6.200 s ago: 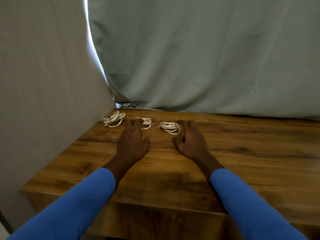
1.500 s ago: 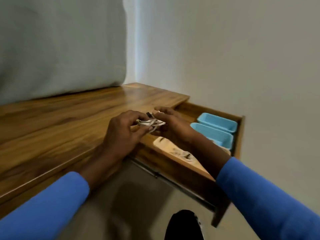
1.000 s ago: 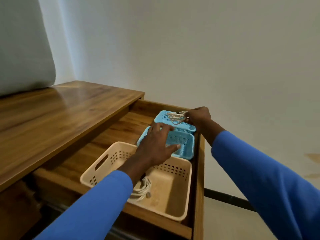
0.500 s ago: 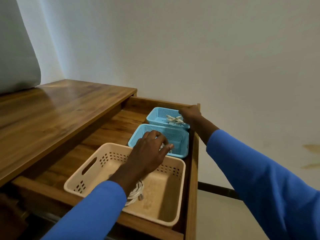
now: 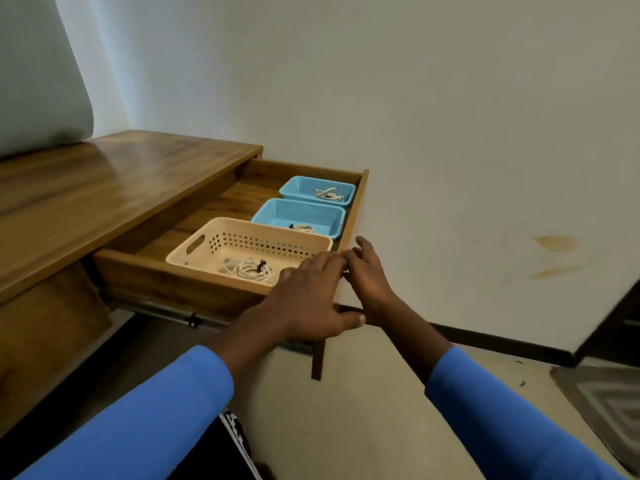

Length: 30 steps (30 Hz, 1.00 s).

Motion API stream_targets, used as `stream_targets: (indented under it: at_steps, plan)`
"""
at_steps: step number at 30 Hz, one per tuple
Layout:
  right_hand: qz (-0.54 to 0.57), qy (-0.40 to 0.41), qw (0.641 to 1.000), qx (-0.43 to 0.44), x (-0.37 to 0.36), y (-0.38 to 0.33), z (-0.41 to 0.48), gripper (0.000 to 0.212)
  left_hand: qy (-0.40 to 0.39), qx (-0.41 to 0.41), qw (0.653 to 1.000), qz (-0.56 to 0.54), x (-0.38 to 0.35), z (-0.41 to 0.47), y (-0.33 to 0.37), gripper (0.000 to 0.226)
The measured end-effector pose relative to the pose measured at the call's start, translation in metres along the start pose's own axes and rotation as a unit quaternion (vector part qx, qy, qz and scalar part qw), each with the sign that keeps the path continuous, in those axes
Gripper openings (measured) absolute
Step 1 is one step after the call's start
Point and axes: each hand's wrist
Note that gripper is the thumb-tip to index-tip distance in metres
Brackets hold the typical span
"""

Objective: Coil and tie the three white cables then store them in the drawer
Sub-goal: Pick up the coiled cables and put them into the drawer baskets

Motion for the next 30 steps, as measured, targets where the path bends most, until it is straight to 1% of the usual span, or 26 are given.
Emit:
stream_targets:
  at_steps: [1, 2, 4, 7, 9, 10, 13, 16, 18, 20, 22, 24, 26, 28, 30]
  plan:
    - [0.021, -0.017, 1.000, -0.006, -0.003, 0.003, -0.008, 0.028, -0.016, 0.006, 1.000, 0.026, -0.004, -0.004, -0.001, 0.087]
    - [0.038, -0.028, 0.999, -0.004, -0.007, 0.008, -0.012, 0.023, -0.027, 0.009, 0.998, 0.050, -0.007, -0.007, -0.002, 0.089]
    - [0.083, -0.043, 0.996, 0.005, -0.019, 0.015, -0.016, 0.037, -0.035, 0.009, 0.996, 0.079, -0.006, -0.014, -0.004, 0.087]
    - [0.140, -0.034, 0.990, 0.001, -0.046, 0.019, -0.014, 0.053, -0.031, 0.009, 0.994, 0.104, 0.000, -0.025, -0.010, 0.080]
    - [0.158, -0.032, 0.987, -0.009, -0.063, 0.020, -0.007, 0.064, -0.022, 0.012, 0.993, 0.118, 0.006, -0.032, -0.020, 0.077]
    - [0.152, -0.030, 0.988, -0.010, -0.071, 0.018, -0.004, 0.067, -0.015, 0.017, 0.992, 0.122, 0.010, -0.035, -0.027, 0.076]
    - [0.147, -0.034, 0.988, -0.014, -0.101, 0.021, 0.013, 0.068, -0.002, 0.040, 0.989, 0.141, 0.024, -0.044, -0.054, 0.075]
    - [0.132, -0.042, 0.990, -0.009, -0.140, 0.034, 0.046, 0.081, 0.013, 0.067, 0.983, 0.170, 0.042, -0.051, -0.086, 0.075]
    - [0.121, -0.047, 0.992, 0.006, -0.165, 0.030, 0.057, 0.078, 0.029, 0.074, 0.972, 0.223, 0.055, -0.056, -0.107, 0.075]
    - [0.116, -0.060, 0.991, 0.020, -0.189, 0.013, 0.054, 0.080, 0.042, 0.087, 0.949, 0.301, 0.073, -0.061, -0.127, 0.081]
    - [0.104, -0.069, 0.992, 0.036, -0.209, -0.011, 0.044, 0.085, 0.056, 0.134, 0.922, 0.358, 0.093, -0.066, -0.144, 0.096]
    - [0.075, -0.087, 0.992, 0.048, -0.231, -0.026, 0.040, 0.086, 0.078, 0.216, 0.900, 0.370, 0.113, -0.074, -0.159, 0.118]
    - [0.053, -0.106, 0.991, 0.063, -0.253, -0.033, 0.044, 0.080, 0.097, 0.300, 0.875, 0.367, 0.130, -0.078, -0.174, 0.136]
    - [0.052, -0.132, 0.987, 0.074, -0.275, -0.039, 0.052, 0.077, 0.099, 0.368, 0.847, 0.370, 0.144, -0.082, -0.190, 0.147]
    - [0.070, -0.170, 0.981, 0.068, -0.296, -0.047, 0.059, 0.079, 0.093, 0.426, 0.820, 0.372, 0.158, -0.087, -0.210, 0.152]
Point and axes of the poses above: each hand's wrist, its own z-axis towards the middle knuckle, its own x-axis out of the back of the hand, y = z × x, and after that the axes turned 10 degrees about -z, right-handed
